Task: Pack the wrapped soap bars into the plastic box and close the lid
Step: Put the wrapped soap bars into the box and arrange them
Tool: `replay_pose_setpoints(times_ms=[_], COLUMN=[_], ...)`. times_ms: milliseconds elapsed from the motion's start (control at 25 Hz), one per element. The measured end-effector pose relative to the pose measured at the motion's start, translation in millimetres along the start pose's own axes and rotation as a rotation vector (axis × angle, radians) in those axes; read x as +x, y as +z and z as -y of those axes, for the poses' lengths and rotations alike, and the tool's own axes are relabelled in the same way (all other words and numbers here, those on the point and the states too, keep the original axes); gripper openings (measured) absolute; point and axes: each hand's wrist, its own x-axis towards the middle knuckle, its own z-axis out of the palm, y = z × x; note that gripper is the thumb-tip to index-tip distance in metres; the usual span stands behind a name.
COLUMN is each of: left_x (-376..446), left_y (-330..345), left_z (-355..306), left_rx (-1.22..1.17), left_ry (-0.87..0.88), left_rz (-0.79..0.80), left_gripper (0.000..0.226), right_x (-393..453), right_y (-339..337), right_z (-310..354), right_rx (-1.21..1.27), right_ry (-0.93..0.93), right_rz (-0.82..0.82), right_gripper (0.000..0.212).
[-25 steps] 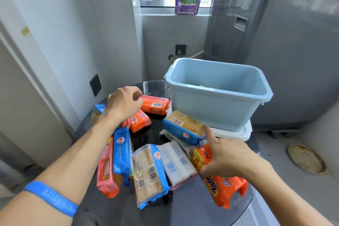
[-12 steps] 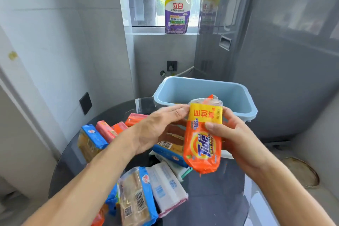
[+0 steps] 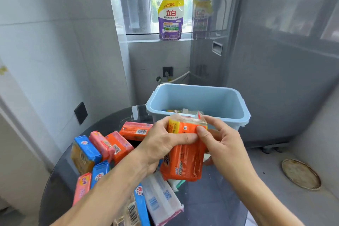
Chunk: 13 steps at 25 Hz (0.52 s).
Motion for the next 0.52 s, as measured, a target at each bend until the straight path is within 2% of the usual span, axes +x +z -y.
replay_pose_setpoints(times_ms=[80,160,200,280,360,440,480,520], left_x=[-0.3,1.1,2.2,3.6,6.3,6.3,8.7,13.6], left_y=[0.6,2.9,4.8,10.7,15.3,11.9,5.1,-4.1], left_z=[-4.6,-9.1,-10.5,-12.4,-17.1,-24.8,-25.4,-23.8], left_rx=[-0.054,-0.113,-0.145,-0.190,-0.197,-0.148,0.005,0.300], left_ry=[0.062,0.117,0.133,0.121,0.129,0.186,0.263,0.378], left_rz=[-0.033,-0.083,-0.115,-0.177,-0.102,0.078,0.092,0.035], left_gripper=[0.039,0.034,0.032,0.029,0.029,0.035,0.042,0.047], right_x=[0.8,-2.3,-5.5,-14.8,-19.6,-10.5,-3.9,3.4], right_y=[-3.7,-5.1,-2.3,11.6,23.8,16.6,7.4,-3.5], right_z=[6.1,11.6,13.8,16.9,16.8,16.4,16.8,15.8], right_rx=[0.105,0.077,-0.017,-0.342,-0.581,-0.522,-0.378,-0.189], right_ry=[0.024,-0.017,-0.056,-0.124,-0.156,-0.164,-0.132,-0.094], right_rz=[-0.007,-0.046,-0.045,-0.005,-0.048,-0.141,-0.161,-0.167], right_gripper=[0.015,0.020,0.031,0.068,0.099,0.101,0.094,0.086])
